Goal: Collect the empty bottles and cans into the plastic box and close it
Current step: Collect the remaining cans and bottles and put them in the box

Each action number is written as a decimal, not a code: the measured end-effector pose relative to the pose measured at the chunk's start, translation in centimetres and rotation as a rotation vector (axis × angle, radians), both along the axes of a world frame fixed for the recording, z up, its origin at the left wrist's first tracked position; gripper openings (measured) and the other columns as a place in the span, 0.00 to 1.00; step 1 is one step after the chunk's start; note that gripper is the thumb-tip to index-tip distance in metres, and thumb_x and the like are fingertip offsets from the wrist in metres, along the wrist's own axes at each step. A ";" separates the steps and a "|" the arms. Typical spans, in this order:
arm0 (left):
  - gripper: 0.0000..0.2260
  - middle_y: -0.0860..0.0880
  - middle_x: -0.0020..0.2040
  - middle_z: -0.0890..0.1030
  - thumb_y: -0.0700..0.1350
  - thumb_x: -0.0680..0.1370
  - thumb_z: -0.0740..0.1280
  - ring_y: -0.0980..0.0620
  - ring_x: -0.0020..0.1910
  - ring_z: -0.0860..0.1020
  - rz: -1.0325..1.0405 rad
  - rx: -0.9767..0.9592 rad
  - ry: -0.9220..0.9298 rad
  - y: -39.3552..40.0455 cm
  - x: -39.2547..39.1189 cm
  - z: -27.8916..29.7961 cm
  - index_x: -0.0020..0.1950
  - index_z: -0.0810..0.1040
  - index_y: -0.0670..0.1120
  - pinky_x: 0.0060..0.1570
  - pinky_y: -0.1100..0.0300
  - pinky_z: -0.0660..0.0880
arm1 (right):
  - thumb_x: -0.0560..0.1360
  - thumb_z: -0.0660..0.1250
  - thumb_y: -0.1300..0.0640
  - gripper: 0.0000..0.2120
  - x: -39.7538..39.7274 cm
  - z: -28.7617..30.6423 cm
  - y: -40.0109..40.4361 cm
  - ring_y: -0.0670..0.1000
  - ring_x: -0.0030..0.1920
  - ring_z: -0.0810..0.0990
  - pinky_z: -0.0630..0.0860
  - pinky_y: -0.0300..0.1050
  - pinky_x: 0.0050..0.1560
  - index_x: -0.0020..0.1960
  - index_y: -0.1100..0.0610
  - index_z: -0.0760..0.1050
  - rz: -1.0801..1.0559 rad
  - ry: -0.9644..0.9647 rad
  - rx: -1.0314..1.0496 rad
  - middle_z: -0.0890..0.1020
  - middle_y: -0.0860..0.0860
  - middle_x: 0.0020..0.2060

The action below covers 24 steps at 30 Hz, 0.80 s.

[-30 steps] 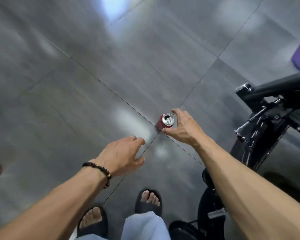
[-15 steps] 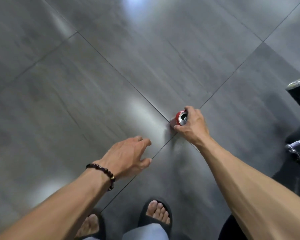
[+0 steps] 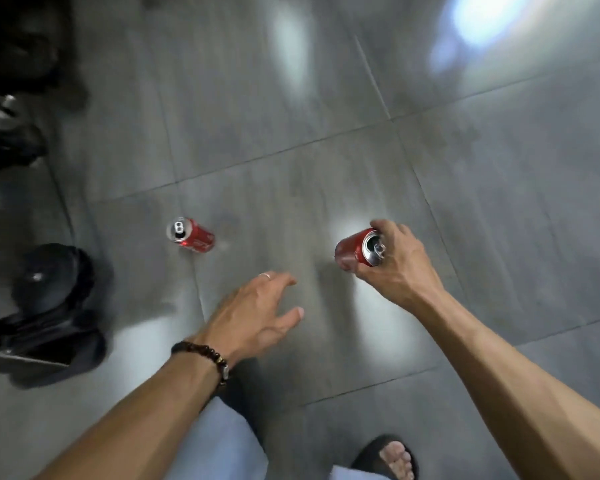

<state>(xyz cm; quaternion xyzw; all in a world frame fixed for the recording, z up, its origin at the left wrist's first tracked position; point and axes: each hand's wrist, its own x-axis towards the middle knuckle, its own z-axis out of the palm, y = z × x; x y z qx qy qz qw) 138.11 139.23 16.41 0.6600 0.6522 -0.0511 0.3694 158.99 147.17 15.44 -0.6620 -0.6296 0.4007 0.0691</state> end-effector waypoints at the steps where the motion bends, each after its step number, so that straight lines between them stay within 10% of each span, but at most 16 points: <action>1: 0.23 0.50 0.66 0.73 0.59 0.76 0.62 0.50 0.62 0.73 0.047 0.007 0.016 -0.1 -2.4 0.3 0.68 0.67 0.53 0.61 0.53 0.70 | 0.71 0.73 0.45 0.27 -2.5 0.3 0.7 0.47 0.48 0.69 0.66 0.40 0.48 0.65 0.52 0.69 0.035 0.014 0.003 0.72 0.48 0.54; 11: 0.26 0.50 0.64 0.70 0.54 0.72 0.67 0.46 0.61 0.70 0.276 0.079 0.081 4.0 -21.1 -6.4 0.67 0.64 0.54 0.56 0.50 0.72 | 0.69 0.75 0.48 0.35 -24.4 -5.0 7.6 0.53 0.57 0.75 0.70 0.39 0.54 0.70 0.53 0.65 0.298 0.043 0.049 0.73 0.53 0.60; 24: 0.31 0.50 0.66 0.68 0.46 0.71 0.71 0.45 0.60 0.72 0.212 0.091 0.060 6.7 -24.1 -15.7 0.71 0.61 0.52 0.55 0.50 0.75 | 0.69 0.75 0.48 0.32 -30.7 -11.0 11.0 0.54 0.53 0.77 0.74 0.44 0.54 0.68 0.53 0.67 0.314 -0.023 0.085 0.73 0.53 0.56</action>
